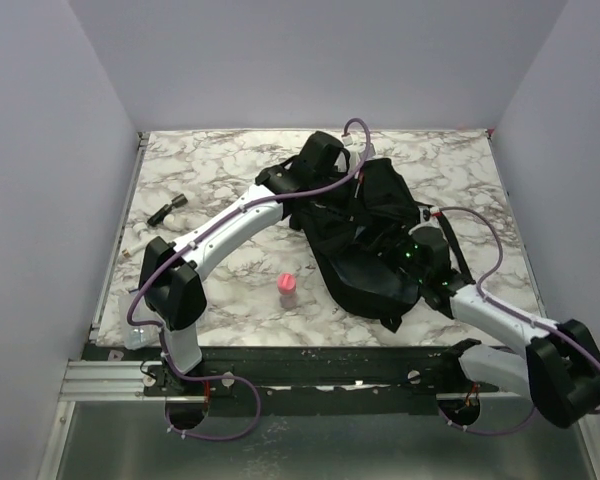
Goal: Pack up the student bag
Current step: Place the book in the student bag, then zip the student bag at the center of the board.
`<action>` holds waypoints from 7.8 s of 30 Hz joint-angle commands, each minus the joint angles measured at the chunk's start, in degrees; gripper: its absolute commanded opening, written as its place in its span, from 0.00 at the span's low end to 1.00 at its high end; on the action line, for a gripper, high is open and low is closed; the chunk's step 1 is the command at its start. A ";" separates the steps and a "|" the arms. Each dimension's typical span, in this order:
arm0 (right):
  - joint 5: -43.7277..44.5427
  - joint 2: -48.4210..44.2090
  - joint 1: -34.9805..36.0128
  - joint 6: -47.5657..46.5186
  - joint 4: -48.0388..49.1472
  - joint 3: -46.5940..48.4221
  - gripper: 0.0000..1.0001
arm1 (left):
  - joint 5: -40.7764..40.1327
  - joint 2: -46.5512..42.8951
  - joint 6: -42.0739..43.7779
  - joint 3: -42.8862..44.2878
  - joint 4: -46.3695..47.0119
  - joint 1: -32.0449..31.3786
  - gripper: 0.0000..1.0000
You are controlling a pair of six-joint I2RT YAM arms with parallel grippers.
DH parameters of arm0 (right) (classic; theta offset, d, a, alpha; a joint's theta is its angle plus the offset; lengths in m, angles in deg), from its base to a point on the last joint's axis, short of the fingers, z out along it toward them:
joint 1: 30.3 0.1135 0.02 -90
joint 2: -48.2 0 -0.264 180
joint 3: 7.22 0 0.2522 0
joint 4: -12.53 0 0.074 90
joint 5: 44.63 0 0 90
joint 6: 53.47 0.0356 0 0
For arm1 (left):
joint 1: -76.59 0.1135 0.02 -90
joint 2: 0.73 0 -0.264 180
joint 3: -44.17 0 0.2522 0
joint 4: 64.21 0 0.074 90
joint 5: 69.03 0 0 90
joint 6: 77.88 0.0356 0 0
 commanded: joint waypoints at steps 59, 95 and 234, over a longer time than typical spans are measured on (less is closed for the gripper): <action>7.14 7.67 -12.85 -24.73 -33.64 22.07 0.48 | 14.82 5.59 -7.44 3.42 -1.96 12.83 0.00; 16.74 20.28 -12.79 -35.11 -10.00 23.89 0.22 | 13.63 4.82 1.19 11.41 -12.69 16.66 0.00; -35.35 8.94 -23.30 -8.80 -5.04 4.01 0.23 | -13.61 -11.04 -15.72 -28.16 23.18 -3.56 0.41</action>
